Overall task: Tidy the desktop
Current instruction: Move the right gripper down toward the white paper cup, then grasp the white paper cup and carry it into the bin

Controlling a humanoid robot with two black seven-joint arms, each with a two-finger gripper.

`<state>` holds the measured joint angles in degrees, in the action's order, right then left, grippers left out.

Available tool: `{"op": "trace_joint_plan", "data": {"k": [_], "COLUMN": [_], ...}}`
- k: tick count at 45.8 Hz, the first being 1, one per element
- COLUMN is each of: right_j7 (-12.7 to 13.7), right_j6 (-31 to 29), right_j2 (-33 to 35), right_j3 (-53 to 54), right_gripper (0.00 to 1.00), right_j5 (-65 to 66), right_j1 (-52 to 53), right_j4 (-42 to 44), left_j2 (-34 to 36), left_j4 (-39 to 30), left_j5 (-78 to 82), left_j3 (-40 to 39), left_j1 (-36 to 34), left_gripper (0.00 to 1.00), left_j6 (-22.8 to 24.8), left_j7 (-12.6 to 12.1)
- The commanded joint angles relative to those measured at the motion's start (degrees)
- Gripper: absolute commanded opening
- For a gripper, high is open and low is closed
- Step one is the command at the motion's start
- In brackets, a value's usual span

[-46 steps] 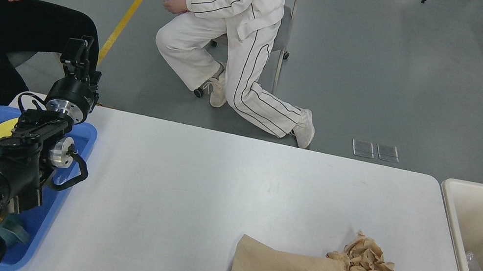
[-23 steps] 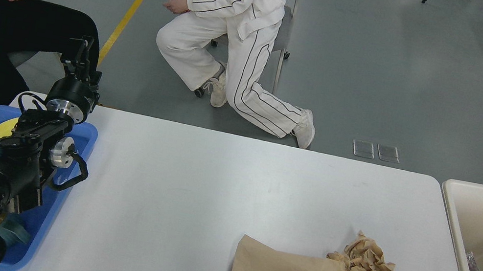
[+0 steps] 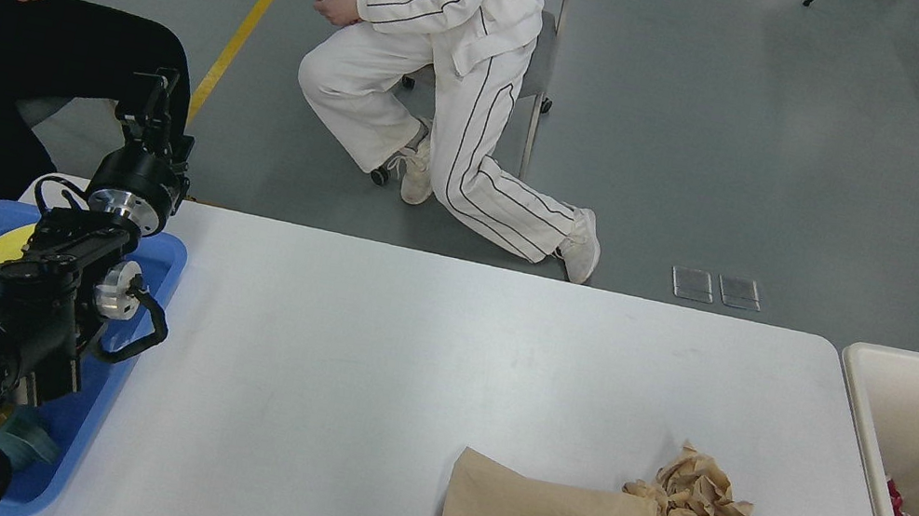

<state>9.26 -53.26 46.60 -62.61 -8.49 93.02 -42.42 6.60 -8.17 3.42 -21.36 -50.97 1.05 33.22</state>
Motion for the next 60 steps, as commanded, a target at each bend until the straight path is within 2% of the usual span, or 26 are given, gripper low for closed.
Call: {"op": "trace_joint_plan", "data": {"k": [1, 7, 14, 31, 48, 60], "right_j7": [0.1, 0.1, 0.2, 0.1, 0.0, 0.0], "right_j6": [-1.3, -1.3, -1.1, 1.8, 1.1, 1.8], "right_j2": [1.9, 1.1, -0.1, -2.7, -8.5, -12.2], "right_j3": [-3.0, -7.1, -8.9, -7.0, -0.1, 0.4], "right_gripper": [1.00, 1.00, 1.00, 1.00, 1.00, 1.00], "right_j5": [0.4, 0.5, 2.2, 4.8, 7.8, 8.0], "right_j1": [8.5, 14.5, 16.8, 1.6, -7.6, -12.2], "right_j4": [-9.5, -16.5, -18.0, -17.9, -18.1, -17.2], "left_j2": [0.0, 0.0, 0.0, 0.0, 0.0, 0.0], "left_j4": [0.0, 0.0, 0.0, 0.0, 0.0, 0.0], "left_j5": [0.0, 0.0, 0.0, 0.0, 0.0, 0.0], "left_j3": [0.0, 0.0, 0.0, 0.0, 0.0, 0.0], "left_j1": [0.0, 0.0, 0.0, 0.0, 0.1, 0.0], "left_gripper": [0.97, 0.97, 0.97, 0.97, 0.97, 0.97], "left_j6": [0.0, -0.1, 0.0, 0.0, 0.0, 0.0], "left_j7": [0.0, 0.0, 0.0, 0.0, 0.0, 0.0]}}
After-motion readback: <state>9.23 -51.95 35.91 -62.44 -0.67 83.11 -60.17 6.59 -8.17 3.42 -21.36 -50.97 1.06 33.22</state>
